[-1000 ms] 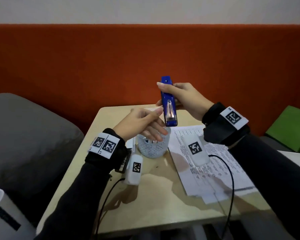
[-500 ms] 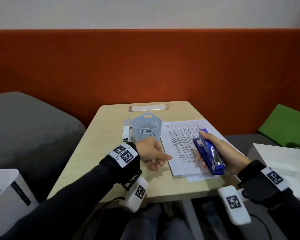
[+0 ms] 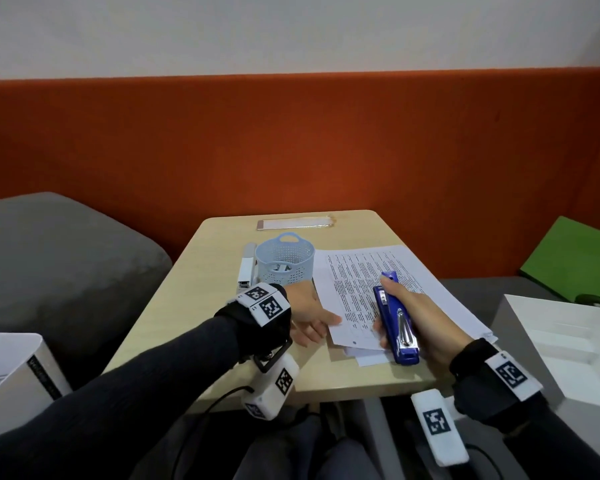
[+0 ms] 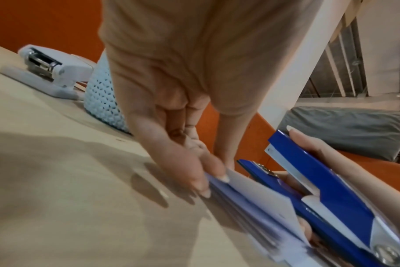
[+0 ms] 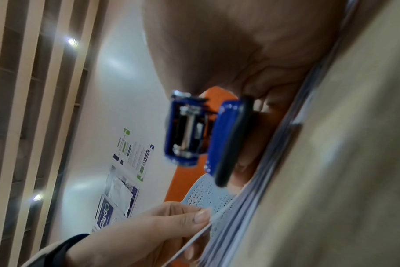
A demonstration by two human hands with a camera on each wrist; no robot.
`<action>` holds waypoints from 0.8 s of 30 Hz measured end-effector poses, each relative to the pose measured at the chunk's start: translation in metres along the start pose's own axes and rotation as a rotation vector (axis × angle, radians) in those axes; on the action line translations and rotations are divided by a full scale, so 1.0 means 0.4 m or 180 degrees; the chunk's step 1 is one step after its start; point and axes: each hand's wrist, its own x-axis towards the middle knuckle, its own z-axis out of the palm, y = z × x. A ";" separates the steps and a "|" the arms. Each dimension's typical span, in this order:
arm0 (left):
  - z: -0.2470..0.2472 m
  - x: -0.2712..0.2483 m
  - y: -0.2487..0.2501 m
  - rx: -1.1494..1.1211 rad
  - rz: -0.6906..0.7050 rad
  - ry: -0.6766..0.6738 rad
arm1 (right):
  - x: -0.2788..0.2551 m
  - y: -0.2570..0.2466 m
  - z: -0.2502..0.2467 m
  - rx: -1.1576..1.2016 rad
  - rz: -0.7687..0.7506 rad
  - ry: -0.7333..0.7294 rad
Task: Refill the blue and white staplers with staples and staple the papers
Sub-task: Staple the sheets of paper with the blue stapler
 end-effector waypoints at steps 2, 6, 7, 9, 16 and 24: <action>-0.001 -0.005 0.012 0.0015 -0.0020 -0.0111 | 0.000 0.007 -0.001 -0.0019 -0.0085 0.0011; 0.001 -0.004 0.019 -0.0043 -0.0049 -0.0190 | 0.000 0.018 -0.003 0.0013 -0.0261 0.0035; 0.002 0.000 0.017 -0.0039 -0.0041 -0.0071 | -0.001 0.019 -0.004 0.0045 -0.0287 0.0034; 0.003 0.008 0.011 -0.0015 -0.0033 0.0048 | -0.002 0.022 -0.005 0.0102 -0.0335 0.0016; 0.003 0.024 -0.002 -0.0054 -0.0110 0.0041 | -0.017 0.048 -0.012 0.0421 -0.0656 0.0023; -0.038 0.027 -0.037 -0.0854 0.0086 -0.0169 | -0.011 0.065 -0.021 0.0368 -0.0845 0.0026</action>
